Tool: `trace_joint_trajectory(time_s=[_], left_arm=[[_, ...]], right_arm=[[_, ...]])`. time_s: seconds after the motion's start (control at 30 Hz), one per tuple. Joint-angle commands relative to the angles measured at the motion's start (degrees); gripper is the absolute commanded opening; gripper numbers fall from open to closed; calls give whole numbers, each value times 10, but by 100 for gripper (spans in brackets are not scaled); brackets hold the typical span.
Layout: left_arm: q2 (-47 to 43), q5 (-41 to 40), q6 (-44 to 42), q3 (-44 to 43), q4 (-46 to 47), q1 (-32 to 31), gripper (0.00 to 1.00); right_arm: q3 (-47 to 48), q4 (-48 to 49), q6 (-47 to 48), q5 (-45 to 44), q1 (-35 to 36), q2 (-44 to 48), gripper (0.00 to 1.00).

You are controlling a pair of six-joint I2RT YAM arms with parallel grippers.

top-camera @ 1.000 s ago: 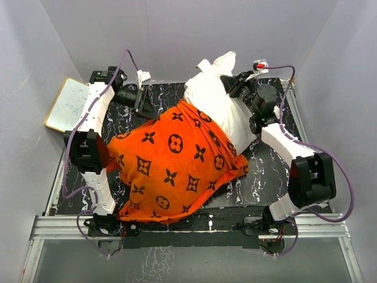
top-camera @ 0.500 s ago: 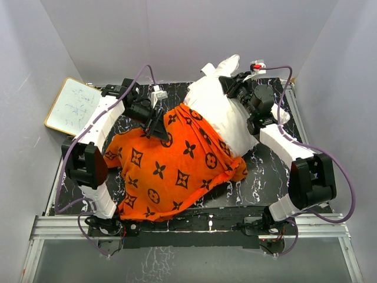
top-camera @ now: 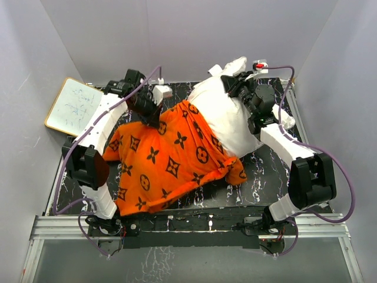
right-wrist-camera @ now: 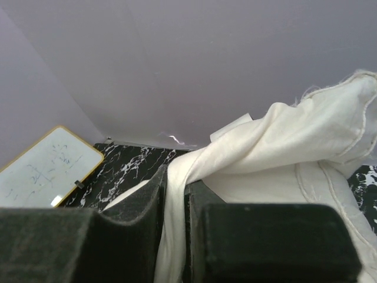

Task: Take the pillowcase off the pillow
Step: Remove the pillow from the pillowcase.

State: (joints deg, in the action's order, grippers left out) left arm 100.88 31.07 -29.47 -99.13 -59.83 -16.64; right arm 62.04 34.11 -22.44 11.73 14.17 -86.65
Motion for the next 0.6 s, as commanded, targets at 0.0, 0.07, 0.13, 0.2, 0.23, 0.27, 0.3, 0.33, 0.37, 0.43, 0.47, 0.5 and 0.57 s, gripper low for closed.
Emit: trace_joint_trajectory(time_s=[0.0, 0.07, 0.13, 0.2, 0.23, 0.27, 0.3, 0.33, 0.37, 0.43, 0.47, 0.5, 0.57], left_arm=[[42, -164, -18, -195, 104, 11, 0], [69, -203, -43, -302, 143, 12, 0], [94, -234, -72, -392, 182, 11, 0], [99, -252, -114, -437, 211, 1, 0], [90, -261, -138, -431, 221, -6, 0], [75, -269, -161, -407, 228, -13, 0], [51, -270, -172, -374, 229, -21, 0], [23, -257, -168, -326, 221, -25, 0], [-9, -240, -157, -268, 211, -29, 0], [-82, -206, -138, -121, 188, -47, 0], [-120, -195, -133, -49, 181, -60, 0], [-154, -182, -129, 46, 172, -69, 0], [-203, -167, -119, 148, 151, -85, 0]], right_arm=[[80, 181, -30, 3, -4, 11, 8], [104, 196, -34, 6, -4, -10, 8], [124, 209, -37, 3, -4, -29, 8], [133, 225, -32, 1, -4, -39, 8], [129, 230, -22, 2, -4, -39, 8], [117, 239, -11, 5, -4, -36, 8], [98, 248, 1, 5, -4, -31, 8], [70, 261, 9, 4, -4, -22, 8], [39, 276, 11, 1, -4, -14, 8], [-39, 300, 10, -3, -4, 3, 8], [-79, 312, 8, -7, -4, 12, 8], [-121, 321, 6, -18, -4, 23, 8], [-190, 326, -7, -47, -4, 36, 8]])
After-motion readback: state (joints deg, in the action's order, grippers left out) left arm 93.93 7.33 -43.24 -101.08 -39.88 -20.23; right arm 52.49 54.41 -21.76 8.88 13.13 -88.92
